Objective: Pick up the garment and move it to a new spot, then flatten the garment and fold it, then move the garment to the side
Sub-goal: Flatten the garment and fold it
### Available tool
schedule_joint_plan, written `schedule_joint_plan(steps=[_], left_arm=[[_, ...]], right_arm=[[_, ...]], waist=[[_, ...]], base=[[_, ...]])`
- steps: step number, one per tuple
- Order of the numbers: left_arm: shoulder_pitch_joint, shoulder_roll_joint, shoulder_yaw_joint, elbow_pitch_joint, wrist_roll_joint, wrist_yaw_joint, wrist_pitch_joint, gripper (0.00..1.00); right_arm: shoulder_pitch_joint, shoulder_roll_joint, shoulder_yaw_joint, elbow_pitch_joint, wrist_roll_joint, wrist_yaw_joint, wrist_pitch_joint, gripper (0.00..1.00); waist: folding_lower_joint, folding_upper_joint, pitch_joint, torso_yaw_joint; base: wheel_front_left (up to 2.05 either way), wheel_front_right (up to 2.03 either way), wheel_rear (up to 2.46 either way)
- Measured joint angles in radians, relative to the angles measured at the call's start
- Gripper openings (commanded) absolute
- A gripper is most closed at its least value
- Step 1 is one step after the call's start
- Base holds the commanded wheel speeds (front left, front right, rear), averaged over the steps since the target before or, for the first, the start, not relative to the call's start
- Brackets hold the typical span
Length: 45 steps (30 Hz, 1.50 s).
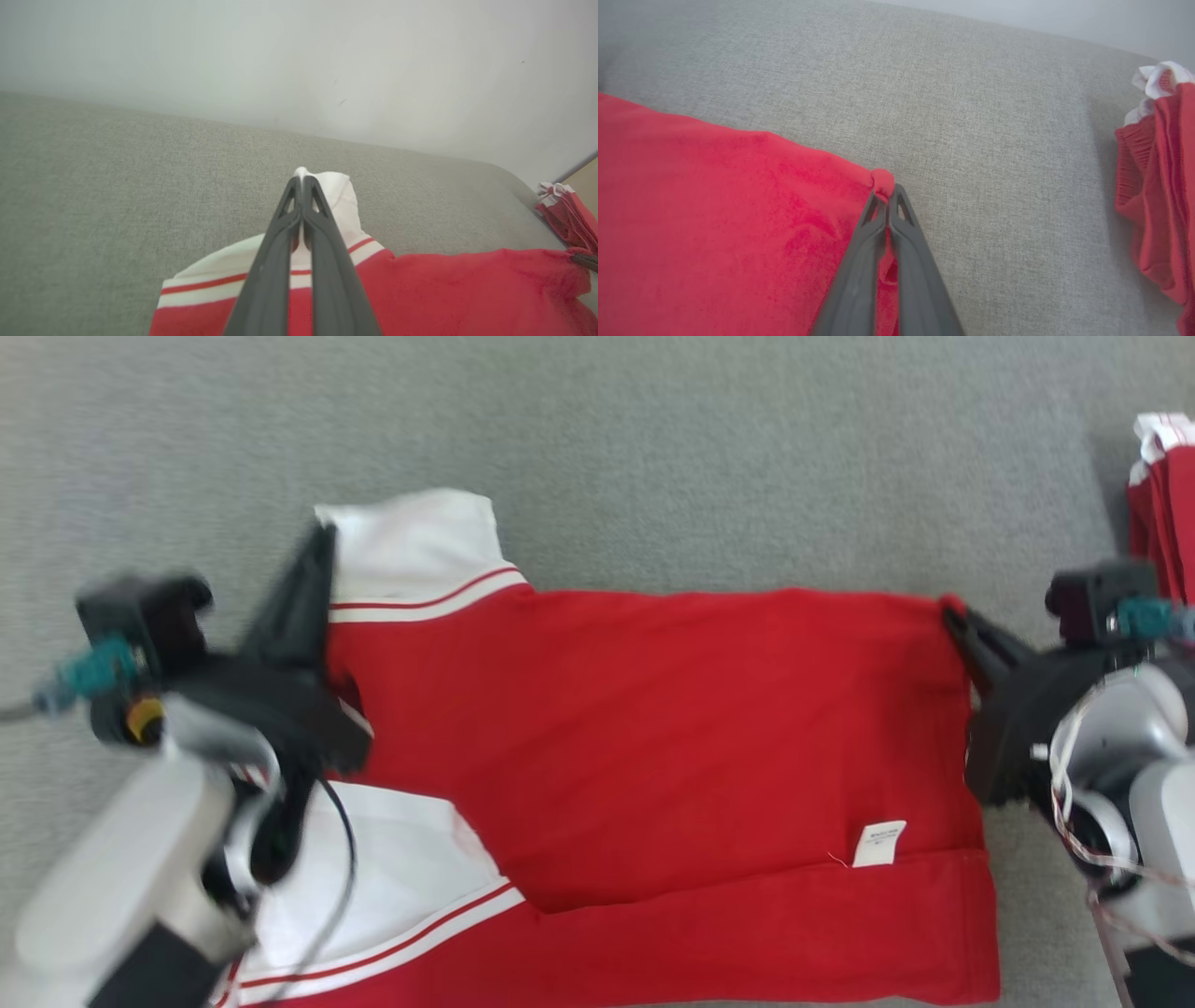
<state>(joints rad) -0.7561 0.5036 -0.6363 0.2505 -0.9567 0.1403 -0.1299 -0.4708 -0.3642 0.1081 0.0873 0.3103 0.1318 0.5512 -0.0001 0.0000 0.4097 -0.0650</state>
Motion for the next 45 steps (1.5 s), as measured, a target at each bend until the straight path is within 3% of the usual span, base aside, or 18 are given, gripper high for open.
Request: schedule_joint_plan(steps=[4, 13, 27, 34, 45], left_arm=[[0.125, 0.003, 0.015, -0.069, -0.055, -0.019, -0.039, 0.0], [0.374, 0.04, 0.069, -0.242, -0.153, -0.008, -0.096, 0.0], [0.579, 0.069, 0.1, -0.372, -0.213, 0.018, -0.111, 0.0], [0.651, 0.089, 0.119, -0.409, -0.246, 0.018, -0.114, 0.0], [0.734, 0.099, 0.107, -0.44, -0.32, -0.01, -0.081, 0.0]], right_arm=[[0.083, -0.018, -0.012, -0.067, 0.013, 0.0, 0.0, 0.0], [0.22, -0.062, -0.019, -0.179, 0.038, 0.0, 0.021, 0.0], [0.397, -0.227, -0.016, -0.356, 0.07, 0.0, 0.155, 0.0], [0.408, -0.329, 0.055, -0.359, 0.101, 0.0, 0.197, 0.0], [0.367, -0.375, 0.156, -0.29, 0.128, 0.0, 0.195, 0.0]], waist=[[-0.0001, 0.0, -0.032, 0.027], [-0.0001, 0.0, -0.09, 0.08], [-0.0001, 0.0, -0.128, 0.091], [0.0, 0.0, -0.141, 0.087], [0.0, -0.0001, -0.17, 0.099]], base=[[0.0, 0.0, 0.0], [0.0, 0.0, 0.0], [0.0, 0.0, 0.0], [0.0, 0.0, 0.0], [0.0, 0.0, 0.0]])
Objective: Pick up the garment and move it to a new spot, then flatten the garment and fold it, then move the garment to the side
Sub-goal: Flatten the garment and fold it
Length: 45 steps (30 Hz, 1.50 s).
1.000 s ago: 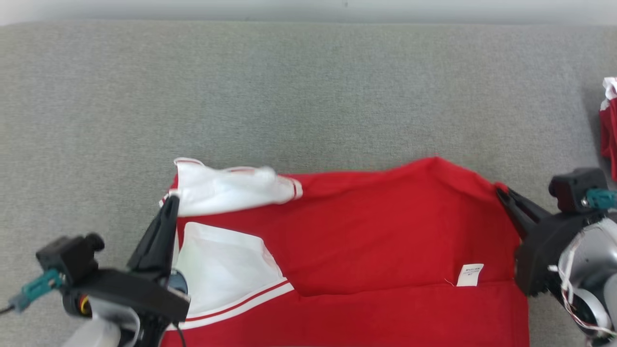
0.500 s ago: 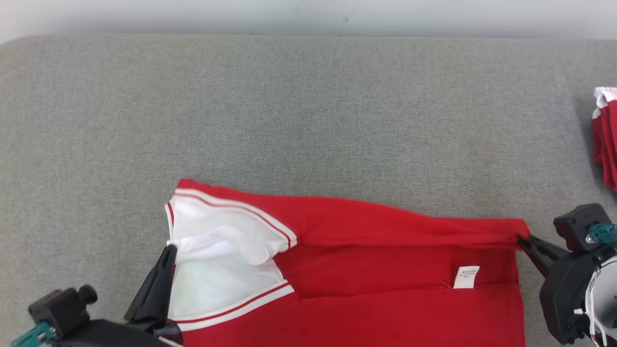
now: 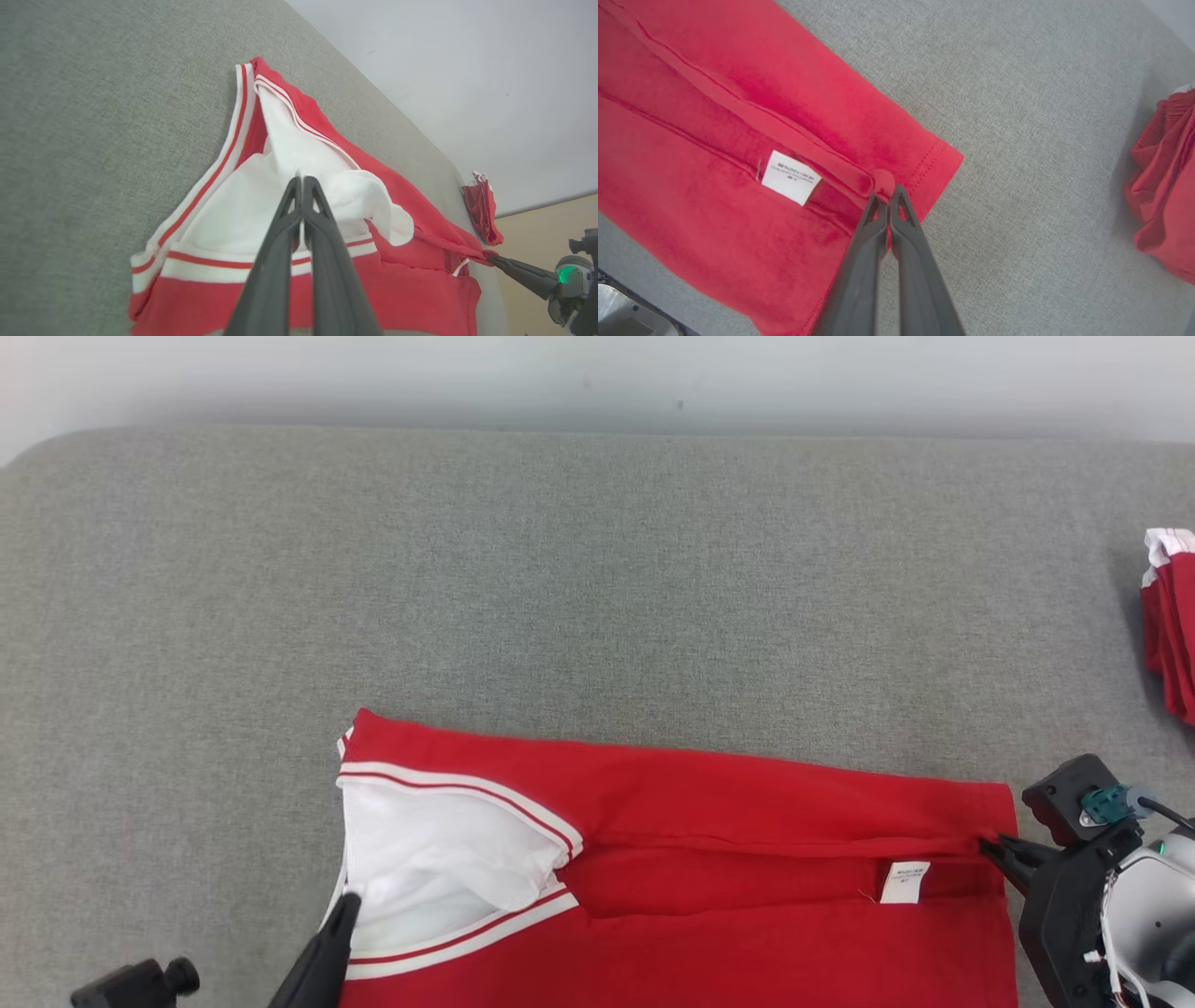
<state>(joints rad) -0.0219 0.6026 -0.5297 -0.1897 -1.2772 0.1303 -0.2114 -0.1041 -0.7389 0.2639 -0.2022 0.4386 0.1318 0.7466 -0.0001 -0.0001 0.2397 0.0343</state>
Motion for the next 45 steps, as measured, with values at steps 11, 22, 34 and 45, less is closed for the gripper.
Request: schedule_joint_plan(steps=[11, 22, 34, 45], left_arm=[[0.039, 0.008, -0.003, 0.012, -0.029, -0.008, 0.015, 0.0], [0.039, 0.009, -0.039, 0.103, -0.005, 0.047, 0.046, 1.0], [-0.009, 0.001, 0.022, 0.192, 0.22, 0.127, -0.045, 1.0], [0.035, -0.27, 0.384, 0.012, 0.747, 0.008, -0.051, 1.0]], right_arm=[[-0.015, -0.007, 0.0, 0.063, 0.002, 0.0, -0.004, 1.0], [0.012, 0.061, -0.117, 0.034, 0.003, 0.0, -0.063, 1.0], [0.091, 0.418, -0.404, -0.043, -0.092, 0.0, -0.29, 1.0], [0.166, 0.669, -0.458, 0.102, -0.177, 0.0, -0.304, 1.0]], waist=[[0.0001, 0.0, -0.024, 0.011], [0.0001, 0.0001, -0.037, 0.002], [0.0001, 0.0002, -0.069, 0.02], [0.0, 0.0001, -0.109, 0.02]], base=[[0.0, 0.0, 0.0], [0.0, 0.0, 0.0], [0.0, 0.0, 0.0], [0.0, 0.0, 0.0]])
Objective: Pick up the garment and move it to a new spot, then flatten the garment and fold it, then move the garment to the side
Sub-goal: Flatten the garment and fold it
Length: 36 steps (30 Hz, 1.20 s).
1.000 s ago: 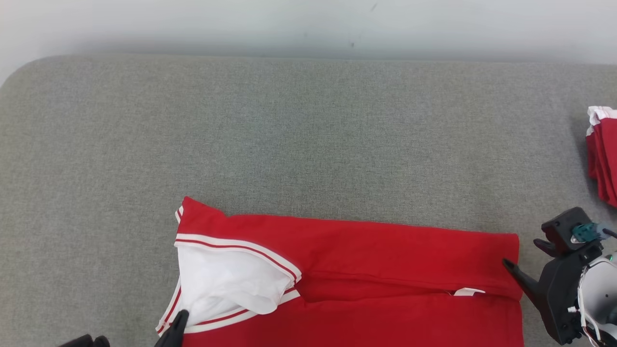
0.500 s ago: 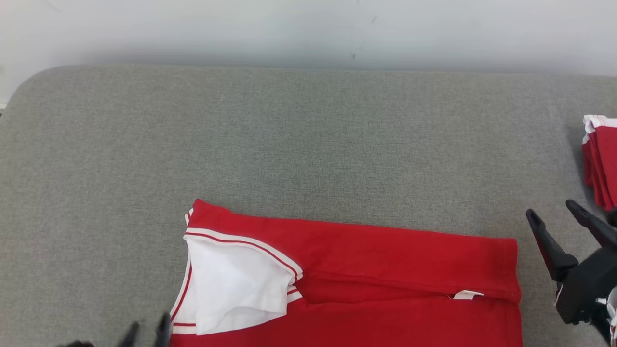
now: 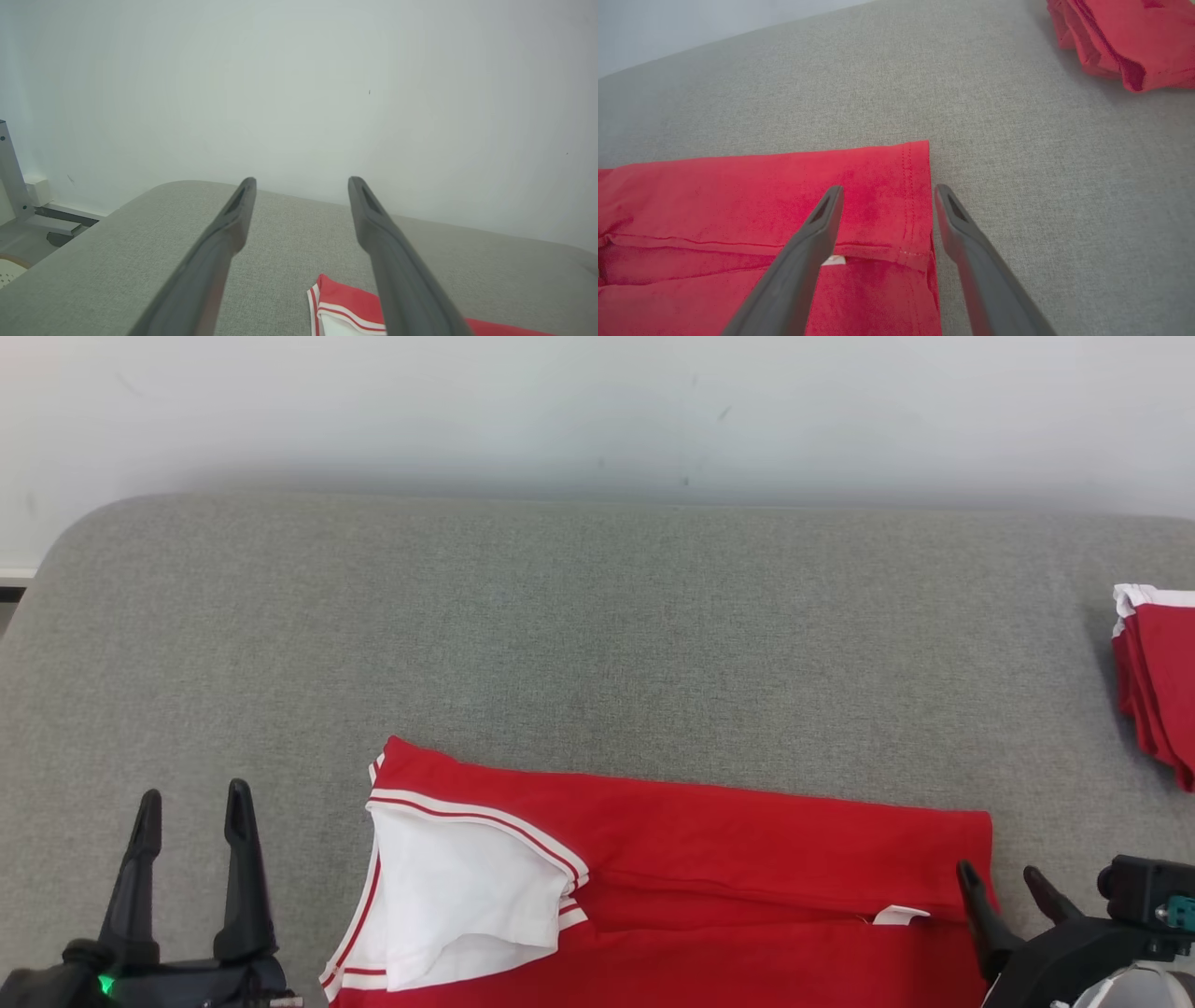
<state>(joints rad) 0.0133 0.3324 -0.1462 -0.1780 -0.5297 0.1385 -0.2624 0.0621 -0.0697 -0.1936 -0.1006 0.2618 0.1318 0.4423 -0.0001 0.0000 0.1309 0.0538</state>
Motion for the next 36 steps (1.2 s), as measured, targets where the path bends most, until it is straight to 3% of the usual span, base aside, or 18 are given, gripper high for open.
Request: schedule_joint_plan(steps=[6, 13, 31, 32, 33, 34, 35, 36], left_arm=[[0.032, -0.059, 0.069, 0.007, 0.099, -0.084, 0.0, 1.0], [0.047, -0.109, 0.096, 0.062, 0.139, -0.157, 0.0, 1.0], [0.018, -0.103, 0.089, 0.16, 0.149, -0.166, 0.026, 1.0], [0.018, -0.103, 0.089, 0.16, 0.148, -0.166, 0.026, 1.0], [0.018, -0.103, 0.089, 0.16, 0.148, -0.166, 0.026, 1.0], [0.018, -0.103, 0.088, 0.161, 0.146, -0.166, 0.026, 1.0], [0.018, -0.104, 0.086, 0.162, 0.144, -0.167, 0.026, 1.0], [0.018, -0.103, 0.086, 0.164, 0.142, -0.168, 0.026, 1.0]], right_arm=[[0.0, 0.017, -0.031, 0.04, -0.035, 0.0, 0.049, 1.0], [-0.002, 0.018, -0.067, 0.085, -0.018, 0.0, 0.088, 1.0], [-0.079, 0.017, -0.016, 0.238, 0.037, 0.0, 0.142, 1.0], [-0.08, 0.016, -0.013, 0.241, 0.037, 0.0, 0.145, 0.92], [-0.08, 0.016, -0.013, 0.241, 0.037, 0.0, 0.145, 0.58], [-0.081, 0.016, -0.012, 0.242, 0.037, 0.0, 0.146, 0.42], [-0.081, 0.015, -0.009, 0.244, 0.037, 0.0, 0.146, 0.15], [-0.082, 0.015, -0.007, 0.245, 0.037, 0.0, 0.146, 0.0]], waist=[[0.0, 0.0, -0.005, -0.013], [0.0, 0.0, -0.005, -0.018], [0.0001, 0.0, 0.032, -0.017], [0.0, 0.0, 0.032, -0.016], [0.0, 0.0, 0.032, -0.016], [0.0, 0.0, 0.031, -0.015], [0.0, 0.0, 0.031, -0.015], [0.0, 0.0, 0.03, -0.014]], base=[[0.0, 0.0, 0.0], [0.0, 0.0, 0.0], [0.0, 0.0, 0.0], [0.0, 0.0, 0.0], [0.0, 0.0, 0.0], [0.0, 0.0, 0.0], [0.0, 0.0, 0.0], [0.0, 0.0, 0.0]])
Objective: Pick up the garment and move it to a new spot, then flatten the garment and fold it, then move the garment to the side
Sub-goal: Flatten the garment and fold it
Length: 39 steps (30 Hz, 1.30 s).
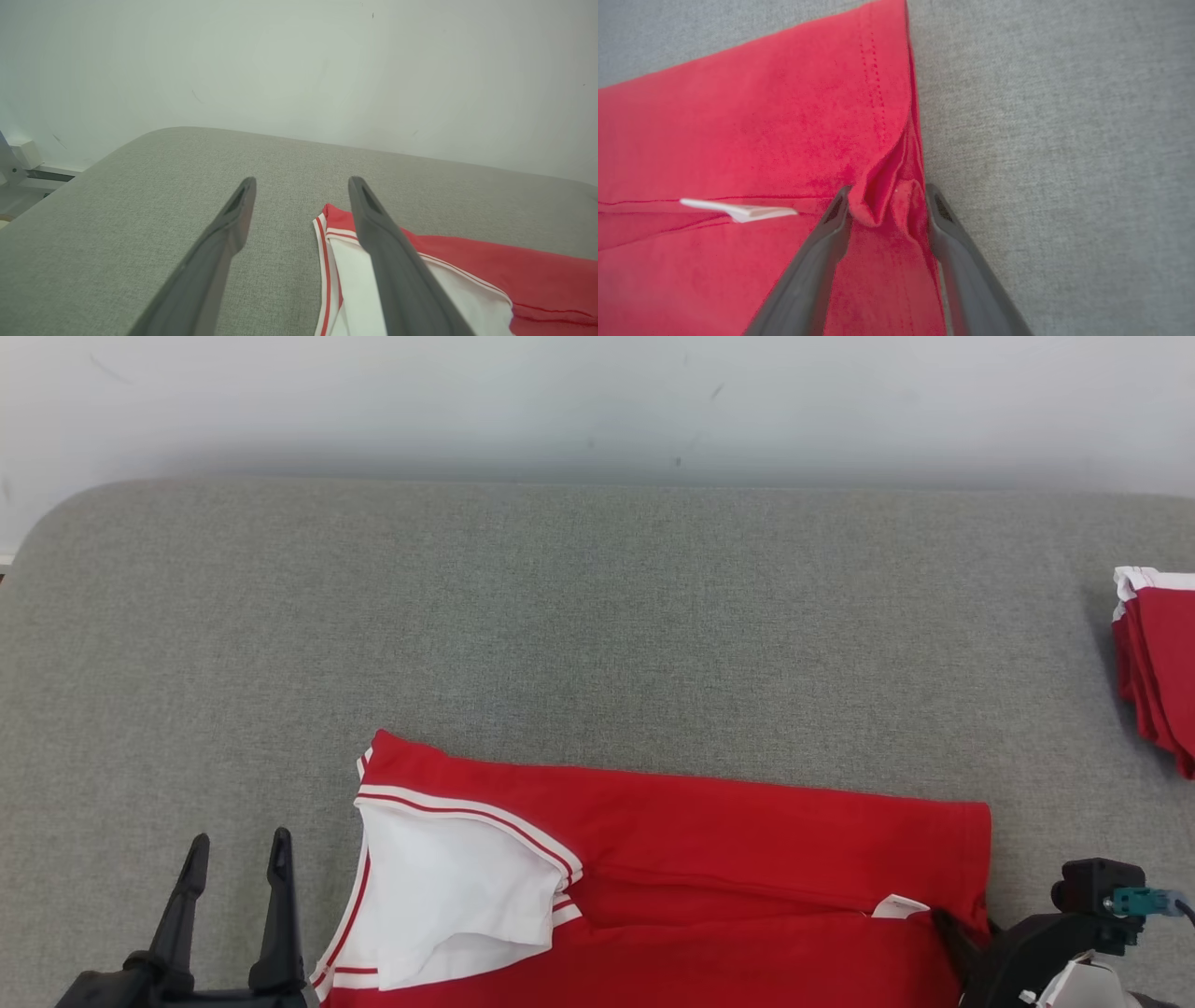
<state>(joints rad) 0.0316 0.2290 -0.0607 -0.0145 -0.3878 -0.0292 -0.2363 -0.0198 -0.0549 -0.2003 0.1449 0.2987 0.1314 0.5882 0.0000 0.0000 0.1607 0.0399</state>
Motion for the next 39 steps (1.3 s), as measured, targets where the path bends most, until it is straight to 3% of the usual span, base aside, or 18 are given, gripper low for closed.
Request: schedule_joint_plan(steps=[8, 17, 23, 27, 30, 39], left_arm=[[0.003, 0.005, -0.004, 0.003, -0.012, -0.005, 0.0, 1.0], [0.006, 0.014, -0.01, 0.001, -0.017, -0.001, 0.008, 1.0], [0.007, 0.013, -0.015, 0.001, -0.017, 0.003, 0.008, 1.0], [0.008, 0.013, -0.019, 0.001, -0.017, 0.004, 0.007, 1.0], [0.007, 0.013, -0.02, 0.001, -0.019, 0.004, 0.007, 1.0], [0.005, 0.012, -0.024, 0.006, -0.026, 0.007, 0.0, 1.0]], right_arm=[[-0.018, 0.007, -0.031, -0.001, -0.003, 0.001, -0.026, 0.0], [-0.06, 0.007, -0.253, -0.065, -0.054, 0.001, -0.115, 0.0], [-0.063, 0.006, -0.408, -0.109, -0.087, 0.0, -0.113, 0.0], [-0.062, 0.005, -0.445, -0.15, -0.108, 0.0, -0.093, 0.0], [-0.058, 0.004, -0.392, -0.179, -0.072, 0.0, -0.043, 0.0], [0.03, 0.006, -0.032, -0.323, 0.107, 0.0, 0.087, 0.0]], waist=[[0.0, 0.0001, -0.003, -0.003], [0.0002, 0.0, 0.0, -0.025], [0.0001, 0.0001, -0.001, -0.044], [0.0001, 0.0001, -0.002, -0.056], [0.0001, 0.0, -0.003, -0.061], [0.0001, 0.0001, -0.001, -0.052]], base=[[0.0, 0.0, 0.0], [0.0, 0.0, 0.0], [0.0, 0.0, 0.0], [0.0, 0.0, 0.0], [0.0, 0.0, 0.0], [0.0, 0.0, 0.0]])
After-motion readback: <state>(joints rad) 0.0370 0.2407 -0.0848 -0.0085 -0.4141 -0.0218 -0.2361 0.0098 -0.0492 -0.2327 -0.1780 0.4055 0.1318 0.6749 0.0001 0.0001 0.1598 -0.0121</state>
